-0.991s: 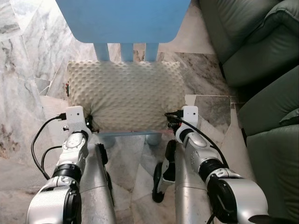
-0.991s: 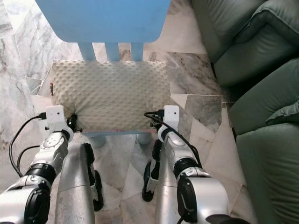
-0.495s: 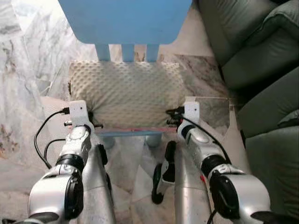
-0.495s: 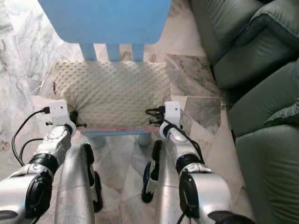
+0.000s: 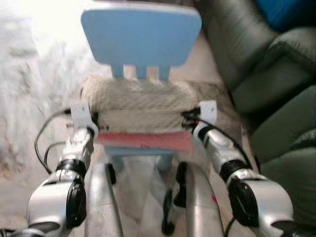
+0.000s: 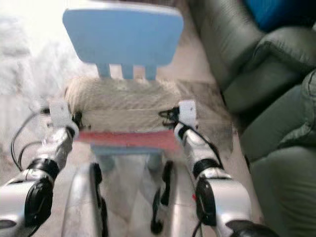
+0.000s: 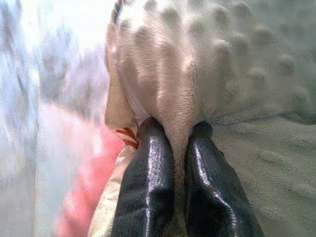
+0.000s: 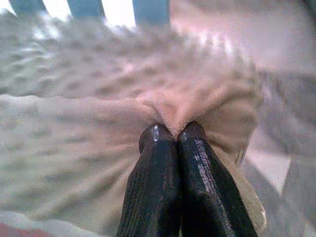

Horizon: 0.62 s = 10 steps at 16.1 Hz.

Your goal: Move the pillow to the sofa

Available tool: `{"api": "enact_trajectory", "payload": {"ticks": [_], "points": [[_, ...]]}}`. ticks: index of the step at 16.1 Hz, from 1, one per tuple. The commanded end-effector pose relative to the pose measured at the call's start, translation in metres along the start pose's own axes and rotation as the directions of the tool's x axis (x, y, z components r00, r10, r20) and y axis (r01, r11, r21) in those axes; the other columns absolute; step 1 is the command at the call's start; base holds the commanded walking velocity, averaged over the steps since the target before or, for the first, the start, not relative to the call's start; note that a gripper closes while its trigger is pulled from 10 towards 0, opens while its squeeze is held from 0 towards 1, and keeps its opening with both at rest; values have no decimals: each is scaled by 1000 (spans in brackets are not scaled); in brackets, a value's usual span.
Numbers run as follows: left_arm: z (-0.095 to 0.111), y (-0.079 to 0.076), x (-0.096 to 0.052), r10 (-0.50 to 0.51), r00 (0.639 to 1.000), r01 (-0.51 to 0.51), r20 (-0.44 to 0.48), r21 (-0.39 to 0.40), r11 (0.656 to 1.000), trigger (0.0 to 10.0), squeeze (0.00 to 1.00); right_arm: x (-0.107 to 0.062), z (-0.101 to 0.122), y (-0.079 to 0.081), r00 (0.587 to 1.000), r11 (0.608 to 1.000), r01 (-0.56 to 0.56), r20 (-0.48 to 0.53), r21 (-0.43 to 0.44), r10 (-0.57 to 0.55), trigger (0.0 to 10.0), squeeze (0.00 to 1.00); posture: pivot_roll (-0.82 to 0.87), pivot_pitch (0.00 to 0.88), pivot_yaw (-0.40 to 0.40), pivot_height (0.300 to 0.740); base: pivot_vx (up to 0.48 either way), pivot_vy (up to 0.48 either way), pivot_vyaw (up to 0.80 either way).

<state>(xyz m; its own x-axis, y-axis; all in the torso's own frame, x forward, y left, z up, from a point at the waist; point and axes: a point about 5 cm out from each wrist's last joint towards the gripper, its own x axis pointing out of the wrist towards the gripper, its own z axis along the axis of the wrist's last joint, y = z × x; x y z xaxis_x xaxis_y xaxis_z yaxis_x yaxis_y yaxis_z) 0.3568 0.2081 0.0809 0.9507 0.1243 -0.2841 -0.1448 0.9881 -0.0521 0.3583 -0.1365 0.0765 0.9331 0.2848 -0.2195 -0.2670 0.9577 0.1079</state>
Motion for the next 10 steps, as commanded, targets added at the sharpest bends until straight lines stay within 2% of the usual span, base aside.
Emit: {"api": "enact_trajectory", "payload": {"ticks": [1, 2, 4, 5, 6, 7, 8, 9, 10], "points": [[14, 1, -1, -11, 996, 10, 92, 13, 1000, 0, 0, -3, 6, -8, 999, 1000, 8, 51, -13, -7, 0, 0, 103, 0, -51, 566, 0, 0, 0], [11, 0, -11, -33, 987, 22, 158, 69, 997, 0, 0, -10, 4, -12, 995, 1000, 1, 103, -28, 2, 0, 0, 95, 0, -36, 566, 0, 0, 0], [7, -6, -19, -60, 982, 46, 180, 81, 996, 0, 0, -15, 0, -13, 991, 999, -2, 131, -53, 9, 0, 0, 89, 0, -25, 566, 0, 0, 0], [-1, -21, -43, -114, 966, 106, 231, 45, 993, 0, 0, -28, -7, -13, 980, 997, 29, 198, -72, -14, 0, 0, 91, 0, -26, 566, 0, 0, 0], [-7, -35, -67, -164, 945, 146, 281, 83, 986, 0, 0, -42, -13, -9, 966, 997, 78, 249, -28, -68, 0, 0, 92, 0, -27, 566, 0, 0, 0], [-14, -41, -81, -176, 940, 157, 293, 89, 984, 0, 0, -54, -19, -4, 958, 994, 109, 264, 6, -107, 0, 0, 95, 0, -32, 566, 0, 0, 0], [-21, -42, -88, -171, 943, 152, 285, 85, 985, 0, 0, -65, -24, 3, 955, 994, 112, 275, -1, -108, 0, 0, 97, 0, -38, 566, 0, 0, 0], [-24, -40, -92, -137, 947, 114, 290, 95, 989, 0, 0, -73, -27, 8, 950, 992, 117, 296, -43, -99, 0, 0, 96, 0, -37, 566, 0, 0, 0], [-24, -40, -94, -142, 943, 110, 302, 120, 987, 0, 0, -78, -30, 9, 947, 990, 129, 303, -61, -104, 0, 0, 91, 0, -35, 566, 0, 0, 0]]}}
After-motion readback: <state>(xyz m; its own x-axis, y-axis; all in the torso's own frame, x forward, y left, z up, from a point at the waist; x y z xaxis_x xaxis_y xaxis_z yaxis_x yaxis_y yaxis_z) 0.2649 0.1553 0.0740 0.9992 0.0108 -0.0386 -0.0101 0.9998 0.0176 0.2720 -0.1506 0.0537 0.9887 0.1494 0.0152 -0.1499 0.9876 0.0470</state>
